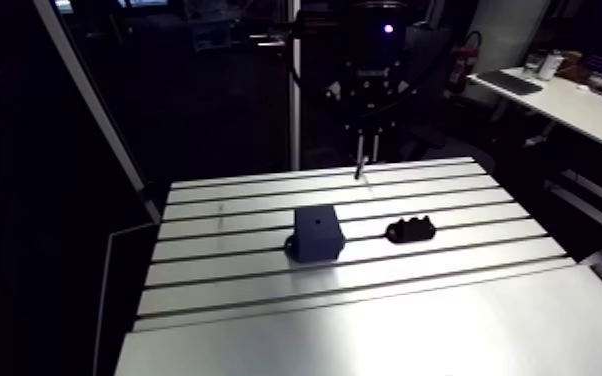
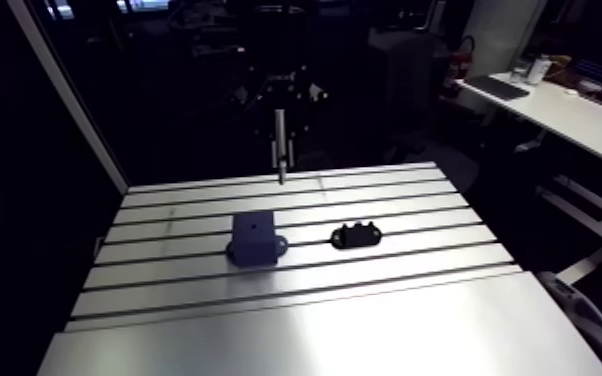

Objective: Pick up the M10 bolt and insert it into the hole until fully seated.

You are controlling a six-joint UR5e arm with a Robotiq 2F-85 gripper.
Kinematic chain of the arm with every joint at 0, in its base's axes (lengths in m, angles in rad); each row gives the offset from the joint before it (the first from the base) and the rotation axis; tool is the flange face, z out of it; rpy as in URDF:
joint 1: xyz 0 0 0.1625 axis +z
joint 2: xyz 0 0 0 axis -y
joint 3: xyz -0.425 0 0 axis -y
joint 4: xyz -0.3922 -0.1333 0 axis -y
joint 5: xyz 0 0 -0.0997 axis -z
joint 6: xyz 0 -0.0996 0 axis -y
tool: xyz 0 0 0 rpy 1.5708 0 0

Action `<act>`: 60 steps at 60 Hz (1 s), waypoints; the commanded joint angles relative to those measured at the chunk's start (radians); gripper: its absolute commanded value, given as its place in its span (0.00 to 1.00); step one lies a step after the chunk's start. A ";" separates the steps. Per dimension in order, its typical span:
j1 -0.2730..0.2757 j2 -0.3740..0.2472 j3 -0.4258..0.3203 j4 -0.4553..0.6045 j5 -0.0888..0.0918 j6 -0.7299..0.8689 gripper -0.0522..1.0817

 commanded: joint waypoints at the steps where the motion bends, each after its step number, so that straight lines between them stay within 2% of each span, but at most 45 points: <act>1: 0.057 0.063 -0.029 0.032 -0.005 0.030 1.00; 12: 0.103 0.102 -0.054 0.035 -0.003 0.046 1.00; 21: 0.114 0.114 -0.059 0.035 -0.006 0.051 1.00; 24: 0.121 0.114 -0.059 0.034 -0.016 0.056 1.00; 25: 0.121 0.116 -0.059 0.031 -0.027 0.066 1.00; 26: 0.121 0.116 -0.059 0.031 -0.027 0.066 1.00; 27: 0.123 0.117 -0.059 0.029 -0.041 0.075 1.00; 28: 0.123 0.117 -0.059 0.029 -0.041 0.075 1.00; 29: 0.123 0.117 -0.059 0.028 -0.053 0.082 1.00; 30: 0.123 0.117 -0.059 0.028 -0.053 0.082 1.00; 31: 0.124 0.119 -0.059 0.028 -0.066 0.087 1.00; 33: 0.126 0.121 -0.062 0.028 -0.073 0.087 1.00; 38: 0.126 0.123 -0.065 0.029 -0.075 0.088 1.00; 60: 0.132 0.143 -0.069 0.032 -0.059 0.088 1.00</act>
